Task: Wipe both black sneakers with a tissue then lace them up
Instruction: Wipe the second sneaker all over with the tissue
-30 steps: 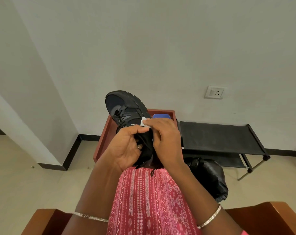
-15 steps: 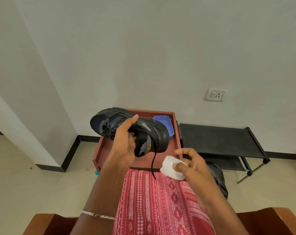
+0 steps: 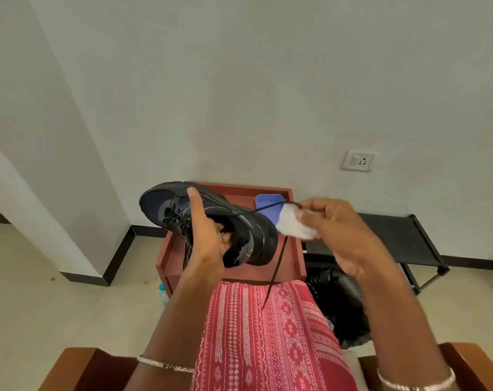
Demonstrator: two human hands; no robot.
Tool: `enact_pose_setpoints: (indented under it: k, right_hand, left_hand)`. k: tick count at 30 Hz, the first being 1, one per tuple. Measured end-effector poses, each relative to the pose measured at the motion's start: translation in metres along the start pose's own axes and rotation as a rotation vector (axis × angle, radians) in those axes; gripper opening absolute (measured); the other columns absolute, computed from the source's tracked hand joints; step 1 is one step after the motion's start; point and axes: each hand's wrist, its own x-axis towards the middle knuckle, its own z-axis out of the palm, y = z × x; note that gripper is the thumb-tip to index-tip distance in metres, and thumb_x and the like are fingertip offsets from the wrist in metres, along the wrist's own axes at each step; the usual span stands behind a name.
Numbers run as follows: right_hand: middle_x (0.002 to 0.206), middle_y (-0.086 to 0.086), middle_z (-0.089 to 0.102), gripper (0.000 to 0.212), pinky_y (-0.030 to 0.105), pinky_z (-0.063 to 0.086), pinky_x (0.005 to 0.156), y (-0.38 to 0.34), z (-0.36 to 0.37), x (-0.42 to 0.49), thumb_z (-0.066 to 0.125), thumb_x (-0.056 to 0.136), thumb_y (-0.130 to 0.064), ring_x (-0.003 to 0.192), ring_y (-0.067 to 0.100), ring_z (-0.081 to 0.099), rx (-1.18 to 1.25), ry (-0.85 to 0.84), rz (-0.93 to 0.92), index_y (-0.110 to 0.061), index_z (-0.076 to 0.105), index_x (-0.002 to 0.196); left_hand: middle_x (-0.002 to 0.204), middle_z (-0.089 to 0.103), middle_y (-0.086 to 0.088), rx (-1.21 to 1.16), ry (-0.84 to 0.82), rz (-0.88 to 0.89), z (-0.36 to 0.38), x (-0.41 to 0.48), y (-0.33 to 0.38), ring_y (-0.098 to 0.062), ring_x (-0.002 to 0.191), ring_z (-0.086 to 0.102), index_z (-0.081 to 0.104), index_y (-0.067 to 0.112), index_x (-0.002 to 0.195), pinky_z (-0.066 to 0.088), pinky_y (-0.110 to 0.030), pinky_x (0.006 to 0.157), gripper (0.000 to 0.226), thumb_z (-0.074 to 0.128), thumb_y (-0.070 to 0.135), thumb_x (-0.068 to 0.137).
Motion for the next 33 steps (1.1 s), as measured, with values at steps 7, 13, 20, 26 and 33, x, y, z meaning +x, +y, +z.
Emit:
enact_pose_setpoints:
  k: [7,13,20,26,33]
  right_hand:
    - [0.089,-0.002,0.059,0.044,0.033,0.053,0.079,-0.015,0.037,0.037,0.068,0.088,-0.013,0.083,0.014,0.06,-0.325,0.33,-0.188,-0.022,0.043,0.124]
    - [0.103,-0.022,0.066,0.011,0.007,0.042,0.073,-0.006,0.06,-0.004,0.066,0.094,-0.025,0.091,-0.011,0.057,-0.44,0.202,-0.342,-0.029,0.071,0.102]
    - [0.114,0.002,0.073,0.048,0.031,0.055,0.094,0.01,0.079,-0.056,0.071,0.076,0.012,0.107,0.019,0.067,-0.724,0.043,-0.61,-0.013,0.072,0.118]
    - [0.09,0.0,0.077,0.039,0.043,0.062,0.062,0.026,0.087,-0.06,0.072,0.068,0.014,0.079,0.026,0.072,-0.683,0.237,-0.773,-0.013,0.079,0.096]
    - [0.109,-0.005,0.072,0.029,0.008,0.038,0.092,0.021,0.096,-0.042,0.058,0.094,-0.008,0.107,0.016,0.061,-0.6,0.251,-0.617,-0.017,0.073,0.117]
  left_hand:
    - [0.065,0.061,-0.038,0.088,0.023,-0.01,0.022,-0.028,-0.002,-0.036,0.044,0.061,0.043,-0.017,0.138,0.032,-0.047,0.089,0.107,0.017,0.076,0.092]
    - [0.063,0.069,-0.016,0.032,-0.017,-0.012,0.02,-0.011,-0.008,-0.024,0.049,0.066,0.067,-0.011,0.104,0.052,-0.052,0.086,0.105,0.02,0.082,0.088]
    - [0.076,0.074,-0.008,-0.092,-0.045,0.004,0.015,0.007,-0.019,-0.02,0.063,0.071,0.073,0.011,0.076,0.055,-0.032,0.065,0.083,0.033,0.083,0.085]
    - [0.089,0.072,-0.013,-0.131,-0.048,-0.003,0.011,0.011,-0.02,-0.027,0.084,0.069,0.071,0.009,0.09,0.054,-0.037,0.081,0.084,0.035,0.085,0.084]
    - [0.056,0.059,0.0,-0.068,0.002,0.02,0.01,0.015,-0.029,-0.016,0.055,0.059,0.061,0.022,0.057,0.045,-0.033,0.067,0.075,0.038,0.09,0.078]
